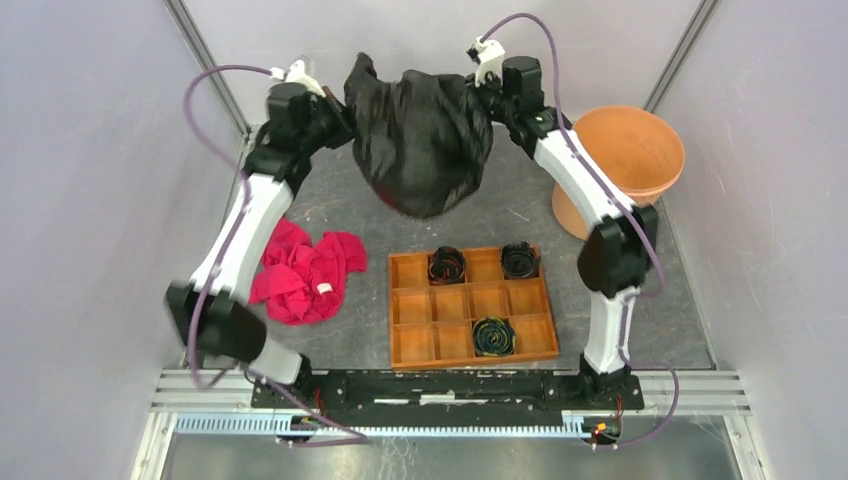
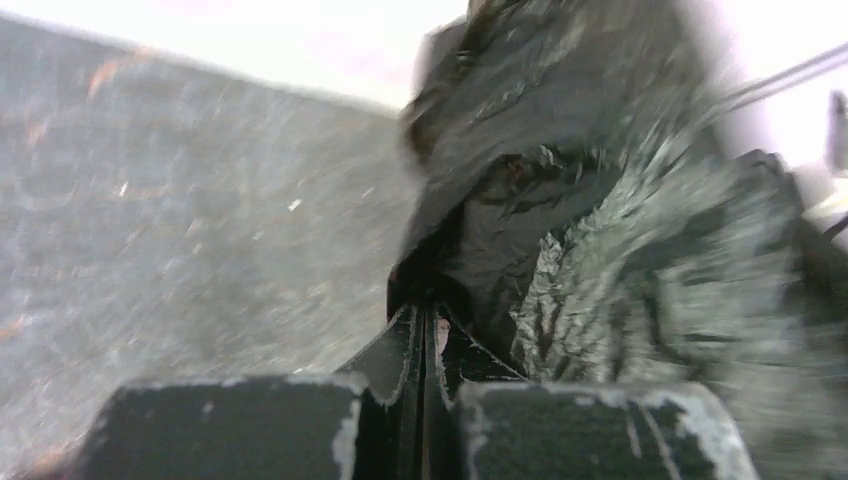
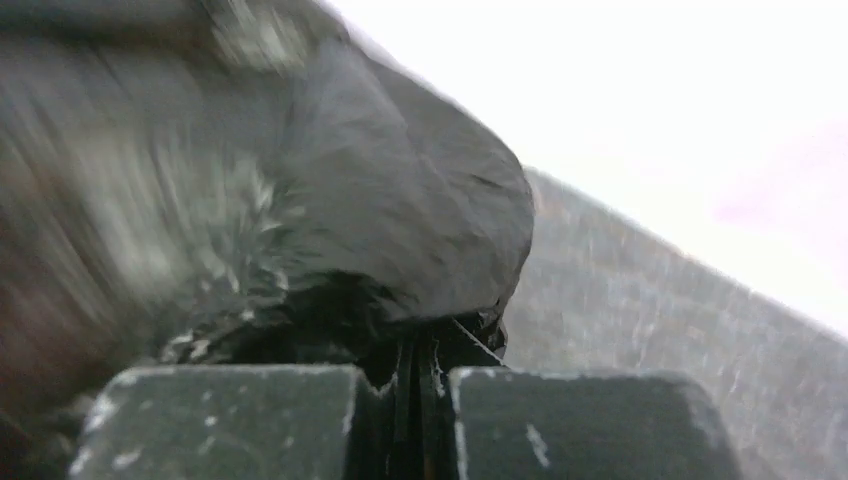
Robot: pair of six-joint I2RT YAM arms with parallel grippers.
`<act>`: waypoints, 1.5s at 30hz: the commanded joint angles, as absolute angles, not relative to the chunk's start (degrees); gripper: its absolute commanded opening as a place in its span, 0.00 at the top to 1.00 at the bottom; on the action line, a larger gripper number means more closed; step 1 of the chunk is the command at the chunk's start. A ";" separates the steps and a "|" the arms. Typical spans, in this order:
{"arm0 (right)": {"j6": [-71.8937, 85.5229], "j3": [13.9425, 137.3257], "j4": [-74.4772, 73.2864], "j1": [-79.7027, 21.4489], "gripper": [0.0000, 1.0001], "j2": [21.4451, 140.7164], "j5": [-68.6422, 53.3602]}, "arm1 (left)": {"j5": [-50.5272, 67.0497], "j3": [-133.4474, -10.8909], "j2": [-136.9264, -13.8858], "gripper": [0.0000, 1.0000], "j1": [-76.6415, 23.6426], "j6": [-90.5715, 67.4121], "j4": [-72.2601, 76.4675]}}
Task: Put the trash bags into the trash bin
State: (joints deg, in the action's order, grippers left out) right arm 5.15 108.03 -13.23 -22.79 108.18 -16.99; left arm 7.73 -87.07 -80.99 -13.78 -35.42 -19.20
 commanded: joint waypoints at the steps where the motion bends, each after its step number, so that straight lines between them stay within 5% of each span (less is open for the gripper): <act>1: -1.49 110.78 -36.81 -23.39 0.99 120.82 -21.87 | 13.26 -82.26 -94.13 0.98 -10.38 -35.99 -29.10; 6: -7.27 89.24 -30.52 -28.05 1.00 106.26 -27.67 | 13.65 -73.72 -86.51 0.98 -9.42 -32.78 -28.71; 17: -2.86 92.64 -21.57 -27.95 0.98 91.26 -25.16 | 13.71 -80.36 -69.81 0.98 -9.46 -35.19 -24.65; 25: 19.07 75.54 -0.88 -20.49 0.92 97.25 -45.93 | 15.87 -77.25 -68.49 0.98 -9.43 -34.96 -26.33; 36: 21.01 75.69 -0.75 -20.96 0.91 101.58 -49.48 | 16.34 -74.70 -68.59 0.98 -9.46 -34.19 -24.91; 45: 29.06 70.95 7.73 -19.20 0.70 100.70 -47.26 | 7.42 -67.13 -63.34 0.98 -9.40 -34.74 -26.63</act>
